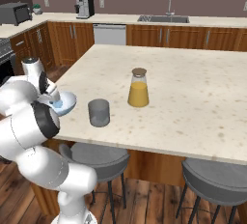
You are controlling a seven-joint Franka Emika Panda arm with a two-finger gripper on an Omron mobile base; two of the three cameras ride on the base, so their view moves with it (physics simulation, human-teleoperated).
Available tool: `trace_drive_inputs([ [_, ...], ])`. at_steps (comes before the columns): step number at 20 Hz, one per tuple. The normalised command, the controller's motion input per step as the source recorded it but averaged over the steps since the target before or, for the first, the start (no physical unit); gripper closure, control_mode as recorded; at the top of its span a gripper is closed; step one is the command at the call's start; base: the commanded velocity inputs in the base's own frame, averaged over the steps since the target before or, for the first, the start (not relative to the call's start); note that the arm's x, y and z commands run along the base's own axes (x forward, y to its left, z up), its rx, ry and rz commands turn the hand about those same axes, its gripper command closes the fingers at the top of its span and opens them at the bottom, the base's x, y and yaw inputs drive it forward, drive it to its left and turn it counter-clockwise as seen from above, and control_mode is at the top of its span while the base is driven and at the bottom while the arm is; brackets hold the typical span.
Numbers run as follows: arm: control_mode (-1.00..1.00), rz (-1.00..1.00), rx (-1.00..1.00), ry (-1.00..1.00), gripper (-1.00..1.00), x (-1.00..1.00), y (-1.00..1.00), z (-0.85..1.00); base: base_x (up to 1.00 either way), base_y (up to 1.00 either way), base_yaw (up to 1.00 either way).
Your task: There are two ice cubes in the ice bowl. Place both ice cubes in the glass cup.
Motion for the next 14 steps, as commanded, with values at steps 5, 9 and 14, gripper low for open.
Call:
trace_drive_inputs([
  [5,-1.00,0.00,-0.05,0.00,-1.00,0.35,0.02,-0.18,0.00,0.00,0.00],
  [9,-1.00,0.00,-0.02,0.00,-1.00,0.36,0.18,-0.06,0.00,0.00,0.00],
  [14,-1.00,0.00,-0.02,0.03,-1.00,0.40,0.38,-0.07,0.00,0.00,0.00],
])
